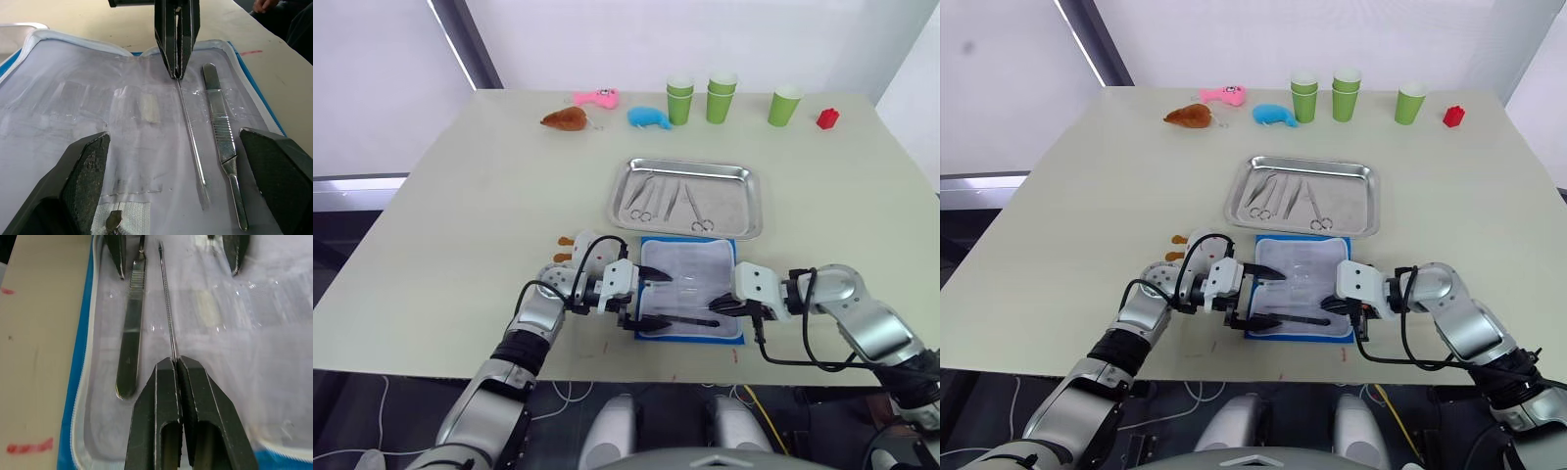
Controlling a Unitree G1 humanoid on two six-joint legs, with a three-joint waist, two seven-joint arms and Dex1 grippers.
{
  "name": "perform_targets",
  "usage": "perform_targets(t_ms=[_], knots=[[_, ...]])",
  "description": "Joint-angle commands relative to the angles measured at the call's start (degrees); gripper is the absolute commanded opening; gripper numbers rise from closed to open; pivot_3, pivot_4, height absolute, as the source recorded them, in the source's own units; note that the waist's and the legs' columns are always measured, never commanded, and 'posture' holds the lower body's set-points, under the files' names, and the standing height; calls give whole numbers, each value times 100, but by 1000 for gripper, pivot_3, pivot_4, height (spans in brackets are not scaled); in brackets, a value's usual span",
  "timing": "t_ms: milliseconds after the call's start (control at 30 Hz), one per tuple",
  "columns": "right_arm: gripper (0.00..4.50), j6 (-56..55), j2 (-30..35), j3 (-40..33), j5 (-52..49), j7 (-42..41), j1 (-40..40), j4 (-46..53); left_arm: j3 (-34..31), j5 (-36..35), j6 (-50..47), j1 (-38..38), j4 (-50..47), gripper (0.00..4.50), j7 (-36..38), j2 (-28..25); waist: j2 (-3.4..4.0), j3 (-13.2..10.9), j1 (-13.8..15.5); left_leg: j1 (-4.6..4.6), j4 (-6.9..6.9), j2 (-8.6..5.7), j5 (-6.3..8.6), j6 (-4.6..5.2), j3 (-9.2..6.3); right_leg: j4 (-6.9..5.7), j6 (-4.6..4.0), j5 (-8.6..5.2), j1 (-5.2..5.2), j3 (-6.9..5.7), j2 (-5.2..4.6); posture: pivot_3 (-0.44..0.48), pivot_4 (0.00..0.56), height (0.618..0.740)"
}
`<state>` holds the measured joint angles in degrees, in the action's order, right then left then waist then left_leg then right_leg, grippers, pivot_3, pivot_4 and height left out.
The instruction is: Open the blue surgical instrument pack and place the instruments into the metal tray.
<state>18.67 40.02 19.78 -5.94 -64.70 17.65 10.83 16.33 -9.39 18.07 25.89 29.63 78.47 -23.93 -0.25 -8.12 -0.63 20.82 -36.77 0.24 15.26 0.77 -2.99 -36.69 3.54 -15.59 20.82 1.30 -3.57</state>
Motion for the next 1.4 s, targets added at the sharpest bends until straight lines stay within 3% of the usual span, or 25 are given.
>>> perform_targets(t_ms=[33,533,1100,1233,1400], knots=[[65,280,233,-263,-115,-29,163,601,280,542,-166,-303,508,4500,-174,-131,3,-2,0,3,0,0,0,0,-5,1,0,0,1,-4,0,0,150,739],[65,354,908,-519,-227,-182,49,950,292,552,-155,-286,532,4500,-171,-100,15,-12,21,21,1,-2,-2,-2,-40,11,3,-1,0,-40,0,0,150,739],[65,-276,1980,-1824,-802,-746,-1016,806,316,568,-145,-301,572,4500,-167,-65,-12,-36,48,-16,22,-1,0,-3,30,11,15,-7,-1,18,-14,0,150,739],[65,-95,1929,-2228,-1140,-704,-1108,678,320,574,-127,-320,597,4500,-176,-45,-14,-37,58,-18,25,-2,1,-2,58,14,20,-8,-1,29,-26,0,150,739],[65,472,1364,-2471,-1564,-60,-770,676,318,558,-146,-361,584,4500,-201,-7,-19,-38,62,-24,34,-1,8,8,106,14,21,-9,-6,33,-52,0,150,739]])
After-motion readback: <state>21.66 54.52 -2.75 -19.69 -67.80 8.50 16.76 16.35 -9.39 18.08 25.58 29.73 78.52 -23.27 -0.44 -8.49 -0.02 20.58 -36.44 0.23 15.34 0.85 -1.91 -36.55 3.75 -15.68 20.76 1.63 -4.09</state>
